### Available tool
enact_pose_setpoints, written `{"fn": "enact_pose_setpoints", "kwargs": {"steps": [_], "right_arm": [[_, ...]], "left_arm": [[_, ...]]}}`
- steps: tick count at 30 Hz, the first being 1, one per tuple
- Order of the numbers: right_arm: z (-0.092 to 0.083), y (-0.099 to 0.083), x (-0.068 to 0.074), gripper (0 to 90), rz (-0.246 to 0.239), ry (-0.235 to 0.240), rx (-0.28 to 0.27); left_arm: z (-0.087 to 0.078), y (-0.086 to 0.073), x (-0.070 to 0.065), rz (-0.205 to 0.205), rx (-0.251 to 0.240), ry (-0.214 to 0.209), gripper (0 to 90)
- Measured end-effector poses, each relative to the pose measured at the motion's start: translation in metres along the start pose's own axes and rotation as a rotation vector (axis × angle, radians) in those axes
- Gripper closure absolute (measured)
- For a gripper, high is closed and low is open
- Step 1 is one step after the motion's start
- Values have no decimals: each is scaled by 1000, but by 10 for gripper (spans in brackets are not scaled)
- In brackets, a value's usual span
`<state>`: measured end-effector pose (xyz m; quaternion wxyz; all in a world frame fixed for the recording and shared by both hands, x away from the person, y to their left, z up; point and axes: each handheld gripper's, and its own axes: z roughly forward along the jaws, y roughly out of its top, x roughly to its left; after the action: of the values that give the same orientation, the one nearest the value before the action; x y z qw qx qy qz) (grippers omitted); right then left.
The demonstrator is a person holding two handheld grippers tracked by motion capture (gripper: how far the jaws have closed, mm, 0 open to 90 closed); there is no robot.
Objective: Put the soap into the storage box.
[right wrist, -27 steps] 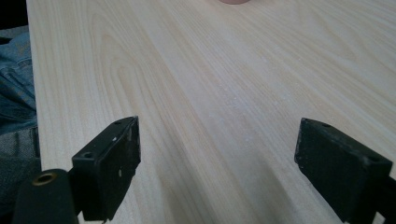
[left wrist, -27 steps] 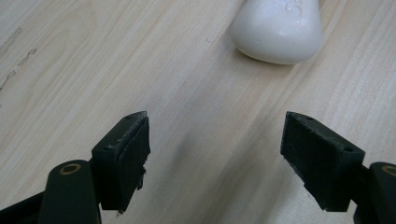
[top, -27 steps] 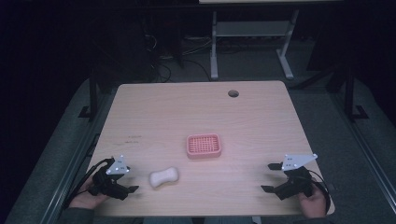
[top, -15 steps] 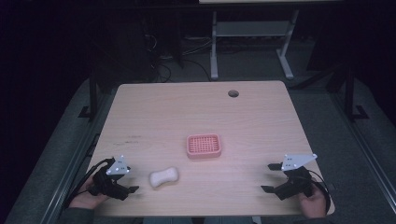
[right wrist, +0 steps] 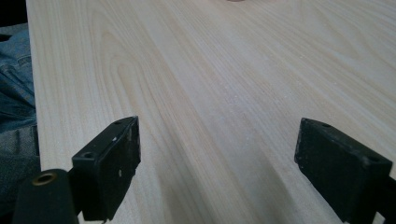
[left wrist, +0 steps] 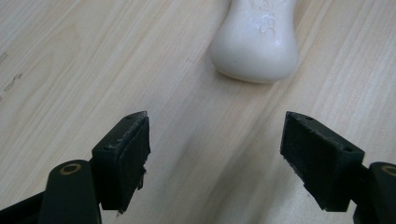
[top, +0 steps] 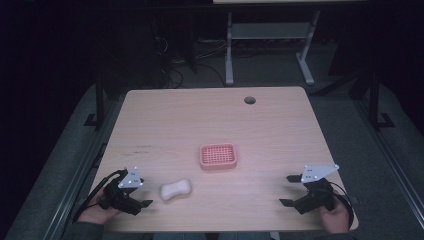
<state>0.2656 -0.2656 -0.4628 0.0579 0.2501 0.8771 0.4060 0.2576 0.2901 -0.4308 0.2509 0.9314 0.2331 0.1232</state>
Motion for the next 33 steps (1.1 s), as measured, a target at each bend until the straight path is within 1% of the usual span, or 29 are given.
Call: {"fn": "enact_pose_setpoints", "kwargs": {"steps": [7,13,14,21,28,33], "right_arm": [[0,0,0,141,1,1,0],[0,0,0,140,0,2,-1],[0,0,0,140,1,2,0],[0,0,0,141,2,3,0],[0,0,0,141,2,3,0],[0,1,0,141,0,5,-1]], "left_arm": [[1,3,-2,12,3,-2,236],[2,4,-3,10,2,-6,236],[2,5,-3,18,3,-7,236],[3,7,-5,13,-1,-15,236],[4,10,-5,22,-3,-18,236],[4,12,-6,20,-10,-21,236]]}}
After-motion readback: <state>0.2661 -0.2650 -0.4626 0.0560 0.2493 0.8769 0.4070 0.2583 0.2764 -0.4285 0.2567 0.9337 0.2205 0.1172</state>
